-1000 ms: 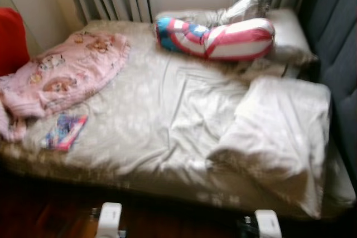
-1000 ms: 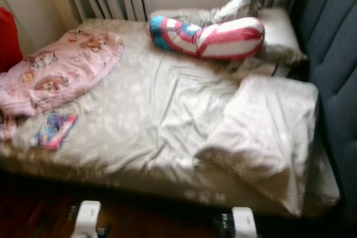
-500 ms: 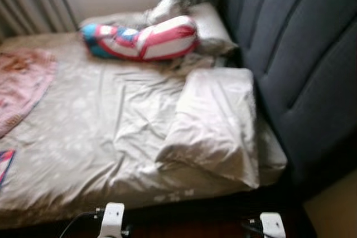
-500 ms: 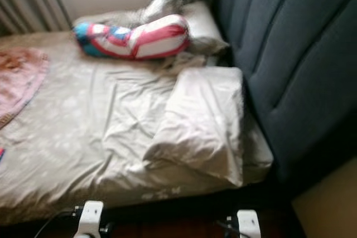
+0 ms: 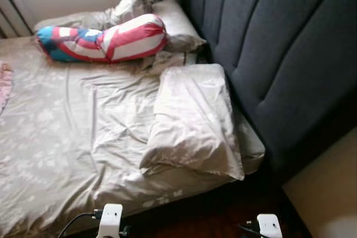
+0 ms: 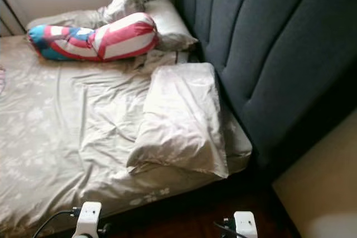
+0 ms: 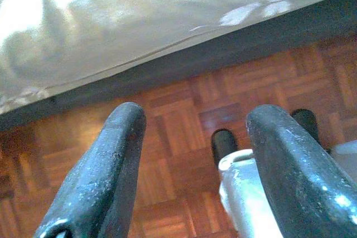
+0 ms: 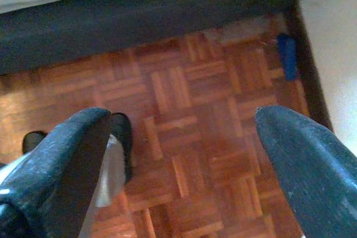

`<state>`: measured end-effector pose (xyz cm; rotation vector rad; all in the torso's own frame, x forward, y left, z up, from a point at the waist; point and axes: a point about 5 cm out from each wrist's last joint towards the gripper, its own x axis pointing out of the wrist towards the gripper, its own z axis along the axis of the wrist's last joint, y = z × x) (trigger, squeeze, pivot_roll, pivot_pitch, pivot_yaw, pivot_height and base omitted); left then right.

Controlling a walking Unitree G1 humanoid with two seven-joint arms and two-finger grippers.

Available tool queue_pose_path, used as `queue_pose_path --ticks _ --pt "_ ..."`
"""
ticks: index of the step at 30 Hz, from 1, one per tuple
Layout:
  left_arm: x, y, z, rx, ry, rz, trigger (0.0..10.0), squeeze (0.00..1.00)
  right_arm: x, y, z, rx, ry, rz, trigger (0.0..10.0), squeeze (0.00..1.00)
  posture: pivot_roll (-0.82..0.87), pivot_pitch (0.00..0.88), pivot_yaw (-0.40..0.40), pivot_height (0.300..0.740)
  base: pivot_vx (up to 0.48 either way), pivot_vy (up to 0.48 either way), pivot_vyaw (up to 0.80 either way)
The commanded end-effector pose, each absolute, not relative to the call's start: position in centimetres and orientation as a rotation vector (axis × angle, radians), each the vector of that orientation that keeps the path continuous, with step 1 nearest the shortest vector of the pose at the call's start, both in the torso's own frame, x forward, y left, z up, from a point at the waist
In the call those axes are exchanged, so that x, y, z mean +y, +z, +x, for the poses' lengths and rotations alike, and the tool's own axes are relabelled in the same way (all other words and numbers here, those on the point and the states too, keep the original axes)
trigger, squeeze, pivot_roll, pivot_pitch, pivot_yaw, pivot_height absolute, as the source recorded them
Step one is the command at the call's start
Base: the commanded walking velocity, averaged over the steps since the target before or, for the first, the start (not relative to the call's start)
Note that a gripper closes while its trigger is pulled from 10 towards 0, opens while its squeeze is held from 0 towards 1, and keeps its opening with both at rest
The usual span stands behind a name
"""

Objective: Clean up the room

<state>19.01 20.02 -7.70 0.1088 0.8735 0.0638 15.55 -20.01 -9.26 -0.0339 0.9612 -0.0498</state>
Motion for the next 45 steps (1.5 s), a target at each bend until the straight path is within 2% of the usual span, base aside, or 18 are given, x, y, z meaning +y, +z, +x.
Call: queue_pose_path --ticks 1,17,39,45 --pt "20.2 -8.1 18.2 0.91 0.075 0.102 10.0 0.0 -20.0 -9.3 15.5 0.955 -0.05 -0.035 10.0 0.0 -0.03 0.052 0.005 0.74 0.0 0.0 0.0" --pt "21.2 -8.3 17.5 0.936 0.147 0.076 10.0 0.0 -20.0 -9.2 15.6 0.949 -0.042 -0.043 10.0 0.0 -0.03 0.046 0.003 0.74 0.0 0.0 0.0" --pt "20.5 -8.0 18.4 0.899 0.12 0.082 10.0 0.0 -20.1 -9.2 15.6 0.95 -0.041 -0.048 10.0 0.0 -0.03 0.037 0.002 0.74 0.269 0.0 0.0" --pt "20.4 -8.0 18.4 0.894 0.117 0.084 10.0 0.0 -20.1 -9.2 15.6 0.946 -0.043 -0.049 10.0 0.0 -0.03 0.037 0.0 0.74 0.0 0.0 0.0"
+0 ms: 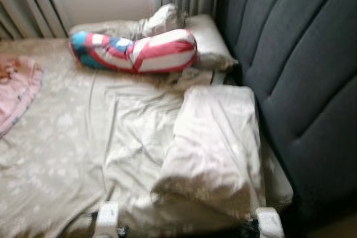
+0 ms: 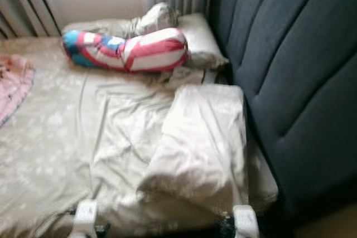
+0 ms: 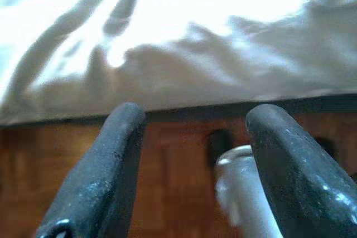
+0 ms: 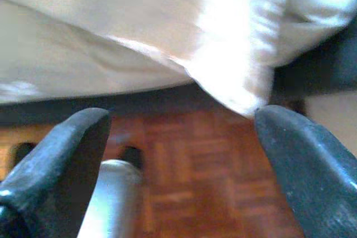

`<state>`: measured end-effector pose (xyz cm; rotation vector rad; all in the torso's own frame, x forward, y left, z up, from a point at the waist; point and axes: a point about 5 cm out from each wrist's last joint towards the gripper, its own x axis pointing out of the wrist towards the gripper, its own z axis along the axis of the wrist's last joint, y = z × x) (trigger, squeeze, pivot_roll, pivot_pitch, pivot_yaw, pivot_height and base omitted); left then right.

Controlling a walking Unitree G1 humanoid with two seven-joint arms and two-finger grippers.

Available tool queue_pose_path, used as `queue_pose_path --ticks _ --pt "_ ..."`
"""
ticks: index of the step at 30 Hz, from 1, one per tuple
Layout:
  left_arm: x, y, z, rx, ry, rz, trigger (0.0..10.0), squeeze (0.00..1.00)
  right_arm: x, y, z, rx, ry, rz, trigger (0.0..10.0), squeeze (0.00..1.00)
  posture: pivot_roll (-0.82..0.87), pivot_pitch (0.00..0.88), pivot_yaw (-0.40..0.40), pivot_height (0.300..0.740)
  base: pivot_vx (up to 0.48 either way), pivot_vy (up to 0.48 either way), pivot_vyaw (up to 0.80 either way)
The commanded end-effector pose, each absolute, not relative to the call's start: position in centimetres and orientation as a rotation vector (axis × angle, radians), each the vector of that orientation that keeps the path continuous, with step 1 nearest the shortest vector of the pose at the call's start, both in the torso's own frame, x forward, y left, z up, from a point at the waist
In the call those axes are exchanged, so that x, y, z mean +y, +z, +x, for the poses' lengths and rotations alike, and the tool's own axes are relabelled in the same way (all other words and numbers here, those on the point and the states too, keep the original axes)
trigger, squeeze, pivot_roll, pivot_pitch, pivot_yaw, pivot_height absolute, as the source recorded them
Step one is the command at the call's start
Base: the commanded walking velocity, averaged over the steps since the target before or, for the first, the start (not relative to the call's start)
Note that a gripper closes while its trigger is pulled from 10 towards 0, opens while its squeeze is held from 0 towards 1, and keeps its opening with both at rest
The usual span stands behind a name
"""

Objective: Clean up the room

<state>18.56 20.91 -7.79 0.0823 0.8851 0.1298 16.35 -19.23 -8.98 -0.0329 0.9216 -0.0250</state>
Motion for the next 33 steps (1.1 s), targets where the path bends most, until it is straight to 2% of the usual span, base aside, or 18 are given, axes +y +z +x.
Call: queue_pose_path --ticks 1,6,9,18,19,20,25,33 --pt "20.4 -8.0 18.4 0.894 0.117 0.084 10.0 0.0 -20.1 -9.2 15.6 0.943 -0.044 -0.048 10.0 0.0 -0.03 0.037 0.0 0.74 0.0 0.0 0.0" --pt "20.4 -8.0 18.4 0.89 0.118 0.079 10.0 0.0 -20.3 -8.9 15.9 0.898 -0.074 -0.045 10.0 0.0 -0.03 0.043 0.001 0.74 0.0 0.0 0.0" --pt "20.4 -7.8 18.7 0.872 0.122 0.071 10.0 0.0 -20.4 -8.5 16.2 0.819 -0.134 0.003 10.0 0.0 -0.03 0.049 0.005 0.74 0.0 0.0 0.0" --pt "20.4 -7.7 18.8 0.856 0.117 0.065 10.0 0.0 -20.4 -7.5 17.0 0.655 -0.159 0.052 10.0 0.0 -0.04 0.056 0.004 0.74 0.0 0.0 0.0" --pt "20.5 -7.7 18.8 0.854 0.121 0.065 10.0 0.0 -19.7 -2.3 25.3 0.39 -0.137 0.021 10.0 0.0 -0.04 0.057 0.003 0.74 0.0 0.0 0.0" --pt "20.5 -7.7 18.8 0.852 0.122 0.065 10.0 0.0 -19.2 1.1 28.9 0.249 -0.129 0.014 10.0 0.0 -0.04 0.057 0.003 0.74 0.0 0.0 0.0" --pt "20.5 -7.7 18.8 0.848 0.124 0.064 10.0 0.0 -19.1 2.7 29.7 0.125 -0.129 0.021 10.0 0.0 -0.04 0.06 0.003 0.74 0.0 0.0 0.0" --pt "20.3 -7.5 19.0 0.822 0.121 0.062 10.0 0.0 -19.5 2.7 28.2 0.044 -0.159 0.021 10.0 0.0 -0.04 0.064 -0.001 0.74 0.0 0.0 0.0"
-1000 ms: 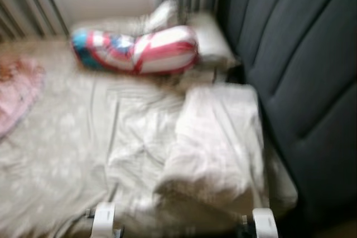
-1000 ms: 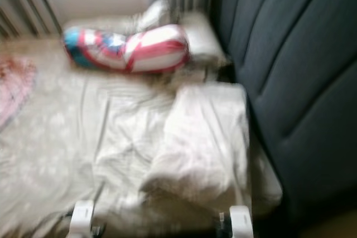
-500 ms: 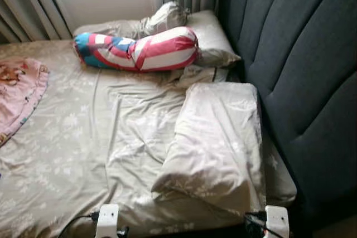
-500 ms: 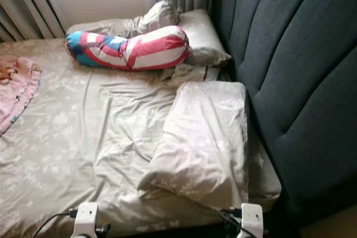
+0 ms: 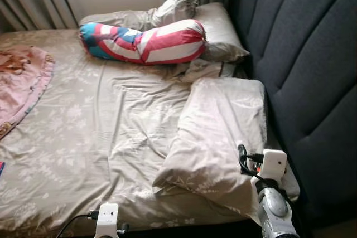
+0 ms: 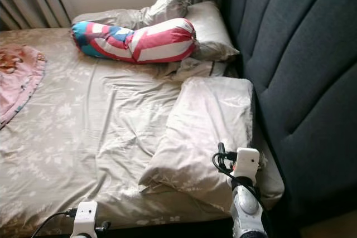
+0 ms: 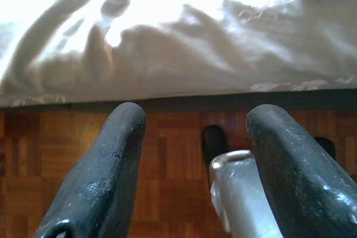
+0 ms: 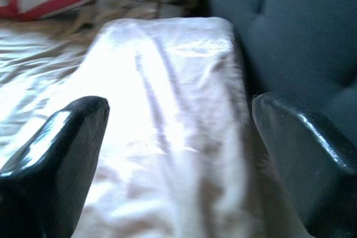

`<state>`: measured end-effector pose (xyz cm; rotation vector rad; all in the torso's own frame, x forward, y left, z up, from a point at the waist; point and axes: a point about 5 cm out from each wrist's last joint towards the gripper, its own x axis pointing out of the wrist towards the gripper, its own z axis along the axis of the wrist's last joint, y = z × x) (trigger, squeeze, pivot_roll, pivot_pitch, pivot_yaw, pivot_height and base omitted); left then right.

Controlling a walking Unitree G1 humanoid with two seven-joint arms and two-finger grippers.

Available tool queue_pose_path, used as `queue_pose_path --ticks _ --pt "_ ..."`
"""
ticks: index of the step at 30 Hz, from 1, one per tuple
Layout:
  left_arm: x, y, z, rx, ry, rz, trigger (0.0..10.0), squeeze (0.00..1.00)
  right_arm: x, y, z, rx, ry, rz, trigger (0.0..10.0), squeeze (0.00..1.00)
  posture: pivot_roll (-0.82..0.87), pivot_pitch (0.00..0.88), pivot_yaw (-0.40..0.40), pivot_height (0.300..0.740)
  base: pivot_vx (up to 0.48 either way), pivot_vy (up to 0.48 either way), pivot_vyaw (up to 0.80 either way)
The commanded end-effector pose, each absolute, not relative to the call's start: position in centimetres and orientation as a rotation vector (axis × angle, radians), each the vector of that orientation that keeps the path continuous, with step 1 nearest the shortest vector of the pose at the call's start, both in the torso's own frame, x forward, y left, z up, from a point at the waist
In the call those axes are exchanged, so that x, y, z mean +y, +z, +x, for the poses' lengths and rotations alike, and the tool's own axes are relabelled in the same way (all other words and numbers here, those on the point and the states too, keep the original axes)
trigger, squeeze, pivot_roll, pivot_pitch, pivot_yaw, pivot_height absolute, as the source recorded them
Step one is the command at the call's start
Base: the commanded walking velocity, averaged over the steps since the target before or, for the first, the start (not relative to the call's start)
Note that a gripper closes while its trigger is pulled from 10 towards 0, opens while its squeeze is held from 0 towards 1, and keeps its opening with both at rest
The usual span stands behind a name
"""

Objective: Clean up the room

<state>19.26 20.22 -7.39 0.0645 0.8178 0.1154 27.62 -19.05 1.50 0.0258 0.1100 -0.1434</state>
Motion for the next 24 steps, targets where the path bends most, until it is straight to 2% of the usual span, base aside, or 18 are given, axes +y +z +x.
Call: queue_pose_path --ticks 1,6,12,24 --pt "20.3 -7.5 19.0 0.82 0.12 0.063 10.0 0.0 -19.6 2.6 27.9 0.039 -0.167 0.016 10.0 0.0 -0.05 0.064 -0.001 0.74 0.0 0.0 0.0" --pt "20.2 -7.5 19.0 0.816 0.116 0.066 10.0 0.0 -19.3 1.6 27.1 0.084 -0.168 0.008 10.0 0.0 -0.05 0.063 0.002 0.74 0.0 0.0 0.0" --pt "20.2 -7.4 19.2 0.804 0.121 0.062 10.0 0.0 -17.6 1.7 27.9 0.102 -0.14 0.019 10.0 0.0 -0.04 0.058 0.001 0.74 0.0 0.0 0.0" --pt "20.0 -7.4 19.3 0.811 0.106 0.063 10.0 0.0 -18.1 1.4 27.7 0.124 -0.157 0.008 10.0 0.0 -0.04 0.037 0.002 0.74 0.0 0.0 0.0"
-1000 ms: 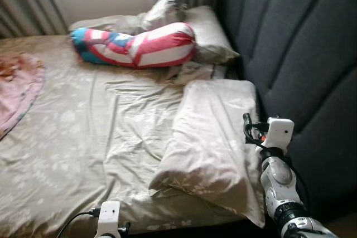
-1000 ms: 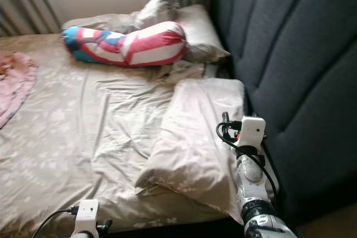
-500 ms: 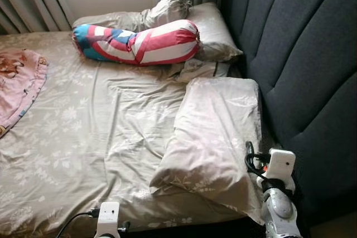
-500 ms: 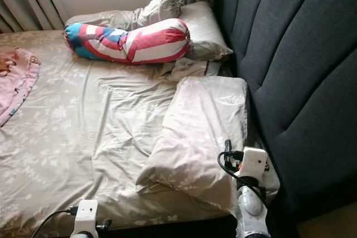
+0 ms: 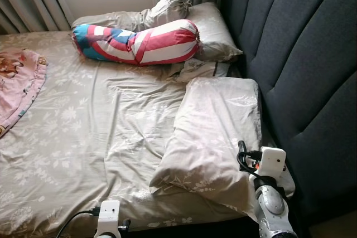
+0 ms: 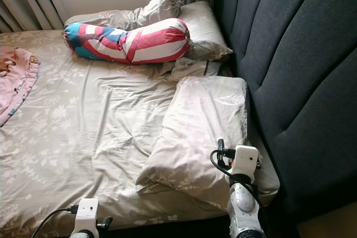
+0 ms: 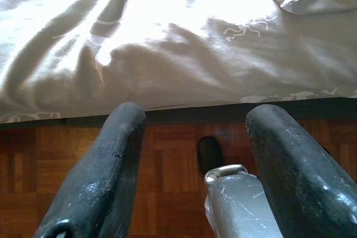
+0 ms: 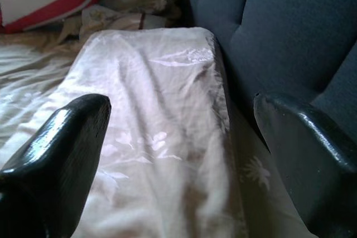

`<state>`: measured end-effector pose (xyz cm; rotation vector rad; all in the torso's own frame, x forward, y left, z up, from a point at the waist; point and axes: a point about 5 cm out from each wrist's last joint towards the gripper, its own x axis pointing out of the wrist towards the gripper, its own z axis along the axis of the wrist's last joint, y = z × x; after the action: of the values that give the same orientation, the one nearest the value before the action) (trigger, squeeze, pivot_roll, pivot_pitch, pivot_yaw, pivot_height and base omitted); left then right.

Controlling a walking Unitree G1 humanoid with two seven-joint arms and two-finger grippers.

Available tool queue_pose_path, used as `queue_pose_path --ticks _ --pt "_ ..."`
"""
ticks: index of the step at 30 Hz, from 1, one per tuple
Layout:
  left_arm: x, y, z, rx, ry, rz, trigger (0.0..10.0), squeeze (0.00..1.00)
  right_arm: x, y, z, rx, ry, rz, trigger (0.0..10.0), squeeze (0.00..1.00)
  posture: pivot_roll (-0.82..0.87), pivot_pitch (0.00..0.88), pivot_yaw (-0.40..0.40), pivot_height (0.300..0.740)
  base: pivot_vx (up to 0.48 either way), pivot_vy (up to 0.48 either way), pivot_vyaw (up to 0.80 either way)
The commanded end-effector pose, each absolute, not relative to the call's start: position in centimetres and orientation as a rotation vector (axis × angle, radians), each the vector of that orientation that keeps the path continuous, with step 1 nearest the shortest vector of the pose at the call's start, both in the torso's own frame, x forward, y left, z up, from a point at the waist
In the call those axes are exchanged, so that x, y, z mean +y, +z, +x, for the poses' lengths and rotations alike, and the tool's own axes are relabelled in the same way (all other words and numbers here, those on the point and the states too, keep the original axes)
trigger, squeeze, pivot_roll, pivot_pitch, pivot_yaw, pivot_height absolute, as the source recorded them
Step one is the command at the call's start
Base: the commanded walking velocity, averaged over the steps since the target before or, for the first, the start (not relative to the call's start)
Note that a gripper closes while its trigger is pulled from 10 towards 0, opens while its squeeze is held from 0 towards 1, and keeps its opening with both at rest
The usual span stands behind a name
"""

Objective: Clean up the room

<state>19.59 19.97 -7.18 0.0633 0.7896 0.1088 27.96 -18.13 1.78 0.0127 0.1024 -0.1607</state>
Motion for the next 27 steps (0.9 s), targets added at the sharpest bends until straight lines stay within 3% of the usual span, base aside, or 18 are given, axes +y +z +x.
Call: queue_pose_path --ticks 1,12,27 --pt "19.92 -7.38 19.32 0.81 0.104 0.063 10.0 0.0 -18.1 1.43 27.78 0.124 -0.158 0.008 10.0 0.0 -0.05 0.03 0.0 0.74 0.0 0.0 0.0" --pt "19.88 -7.41 19.31 0.814 0.102 0.065 10.0 0.0 -17.85 1.39 27.92 0.133 -0.143 0.002 10.0 0.0 -0.04 0.033 -0.002 0.74 0.0 0.0 0.0" --pt "20.02 -7.6 18.97 0.831 0.108 0.063 10.0 0.0 -18.12 1.37 27.98 0.142 -0.145 -0.006 10.0 0.0 -0.05 0.053 -0.002 0.74 0.264 0.0 0.0"
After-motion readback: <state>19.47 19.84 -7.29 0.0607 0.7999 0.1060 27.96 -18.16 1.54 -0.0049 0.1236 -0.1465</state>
